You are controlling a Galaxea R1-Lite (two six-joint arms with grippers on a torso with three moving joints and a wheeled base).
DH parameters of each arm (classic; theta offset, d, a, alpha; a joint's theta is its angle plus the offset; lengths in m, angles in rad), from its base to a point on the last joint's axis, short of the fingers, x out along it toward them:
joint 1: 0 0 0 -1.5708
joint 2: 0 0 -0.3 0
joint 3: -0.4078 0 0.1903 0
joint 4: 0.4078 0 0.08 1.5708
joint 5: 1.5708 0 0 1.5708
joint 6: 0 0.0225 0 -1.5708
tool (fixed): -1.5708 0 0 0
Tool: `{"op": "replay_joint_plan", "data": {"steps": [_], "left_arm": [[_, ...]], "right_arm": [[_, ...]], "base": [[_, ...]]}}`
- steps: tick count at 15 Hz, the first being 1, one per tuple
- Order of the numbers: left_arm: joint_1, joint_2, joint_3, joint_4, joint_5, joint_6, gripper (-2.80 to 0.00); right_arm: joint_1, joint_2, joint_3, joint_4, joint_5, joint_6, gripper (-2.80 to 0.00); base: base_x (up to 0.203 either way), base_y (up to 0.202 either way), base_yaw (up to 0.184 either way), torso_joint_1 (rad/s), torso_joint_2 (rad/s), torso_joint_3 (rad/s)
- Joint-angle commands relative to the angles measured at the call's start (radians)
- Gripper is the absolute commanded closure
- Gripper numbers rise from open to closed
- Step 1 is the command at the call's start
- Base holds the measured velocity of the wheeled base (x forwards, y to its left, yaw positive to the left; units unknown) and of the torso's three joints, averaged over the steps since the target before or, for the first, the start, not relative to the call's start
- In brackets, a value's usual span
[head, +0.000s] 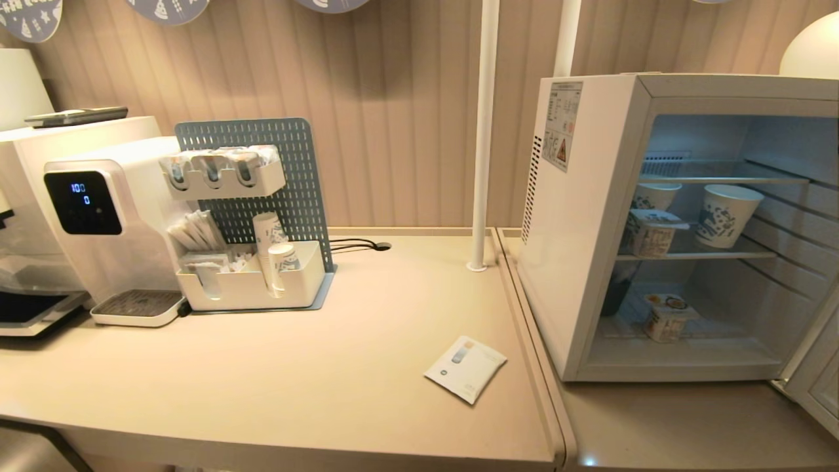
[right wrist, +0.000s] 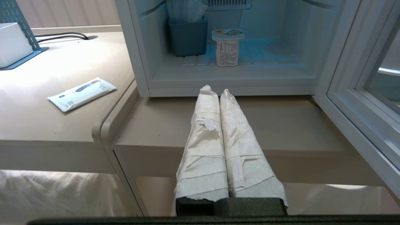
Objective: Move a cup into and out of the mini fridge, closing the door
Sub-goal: Take the yoghurt out of the freezer
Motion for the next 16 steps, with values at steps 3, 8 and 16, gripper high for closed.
{"op": "replay_joint_plan", "data": {"steps": [3, 8, 16], "left_arm": [[0.001, 0.008, -0.041, 0.019, 0.009, 0.011, 0.0], [0.001, 0.208, -0.528, 0.487, 0.0, -0.119, 0.0], [-0.001, 0.597, -0.442, 0.247, -0.104, -0.18, 0.0]], "right_arm": [[0.0, 0.001, 0.0, 0.0, 0.0, -0.002, 0.0], [0.0, 0.001, 0.0, -0.002, 0.0, -0.002, 0.0], [0.0, 0.001, 0.0, -0.002, 0.0, -0.004, 0.0]], "base": [[0.0, 0.0, 0.0, 0.054, -0.03, 0.036], [0.0, 0.0, 0.0, 0.0, 0.0, 0.0], [0.0, 0.0, 0.0, 0.0, 0.0, 0.0]]}}
